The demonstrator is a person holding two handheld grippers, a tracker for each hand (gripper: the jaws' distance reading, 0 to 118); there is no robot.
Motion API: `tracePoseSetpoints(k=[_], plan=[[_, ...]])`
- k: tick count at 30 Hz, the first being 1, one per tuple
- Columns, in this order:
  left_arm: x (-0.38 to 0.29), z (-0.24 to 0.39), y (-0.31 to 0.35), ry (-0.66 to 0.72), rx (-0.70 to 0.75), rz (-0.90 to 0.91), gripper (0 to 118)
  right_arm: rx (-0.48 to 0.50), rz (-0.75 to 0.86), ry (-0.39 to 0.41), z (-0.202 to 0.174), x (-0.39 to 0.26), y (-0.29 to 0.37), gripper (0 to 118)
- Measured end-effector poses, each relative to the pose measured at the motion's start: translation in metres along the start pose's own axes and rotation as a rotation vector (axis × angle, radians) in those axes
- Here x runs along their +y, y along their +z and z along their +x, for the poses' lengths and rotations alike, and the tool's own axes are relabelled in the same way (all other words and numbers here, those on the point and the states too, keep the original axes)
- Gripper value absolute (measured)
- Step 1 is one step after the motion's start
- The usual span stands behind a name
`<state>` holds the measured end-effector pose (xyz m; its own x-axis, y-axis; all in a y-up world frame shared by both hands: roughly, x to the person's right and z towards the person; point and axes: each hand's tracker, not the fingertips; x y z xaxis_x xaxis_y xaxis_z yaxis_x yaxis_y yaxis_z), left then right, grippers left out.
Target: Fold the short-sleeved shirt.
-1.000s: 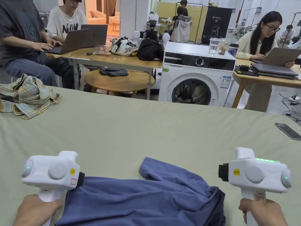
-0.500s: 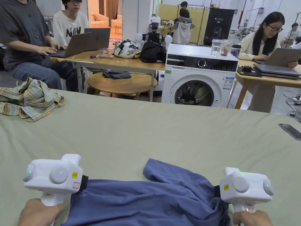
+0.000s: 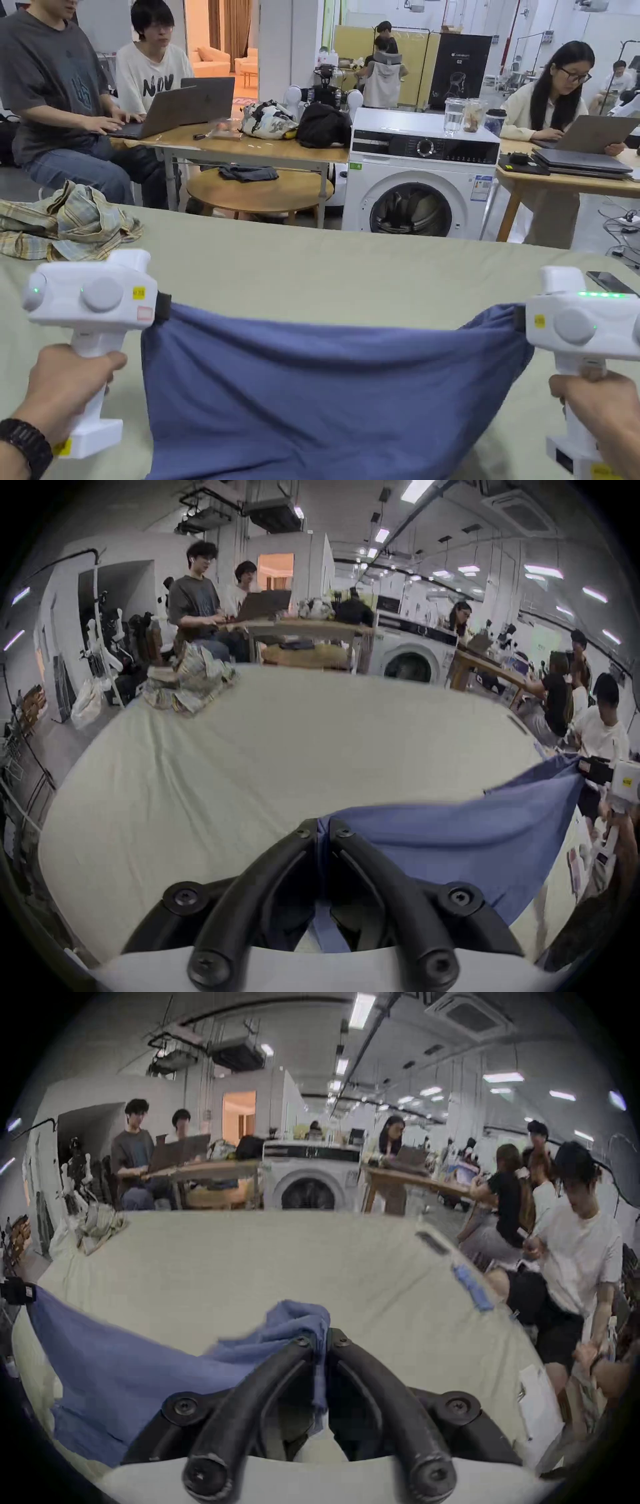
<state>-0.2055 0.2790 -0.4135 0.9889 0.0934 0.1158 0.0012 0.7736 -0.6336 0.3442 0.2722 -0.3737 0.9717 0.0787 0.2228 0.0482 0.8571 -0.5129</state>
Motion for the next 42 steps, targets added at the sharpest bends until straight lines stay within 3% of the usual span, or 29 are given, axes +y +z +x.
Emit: tracePoseSetpoints(k=[6,16,19,30,36,42], plan=[[0.066,-0.009,0.048,0.014,0.001,0.115,0,0.016,0.098,0.034,0.002,0.052,0.038,1],[0.149,0.004,0.085,-0.050,0.054,0.256,0,0.000,0.261,0.004,-0.014,0.133,0.086,1],[0.172,0.004,0.088,-0.041,0.059,0.284,0,0.001,0.288,-0.035,-0.012,0.157,0.087,1],[0.254,0.017,0.093,-0.079,0.106,0.417,0,-0.030,0.393,-0.049,-0.012,0.245,0.065,1],[0.256,0.019,0.086,-0.071,0.100,0.433,0,-0.052,0.416,-0.015,-0.015,0.250,0.056,1],[0.211,0.019,0.057,-0.092,0.096,0.361,0,-0.063,0.346,0.000,-0.013,0.192,0.036,1]])
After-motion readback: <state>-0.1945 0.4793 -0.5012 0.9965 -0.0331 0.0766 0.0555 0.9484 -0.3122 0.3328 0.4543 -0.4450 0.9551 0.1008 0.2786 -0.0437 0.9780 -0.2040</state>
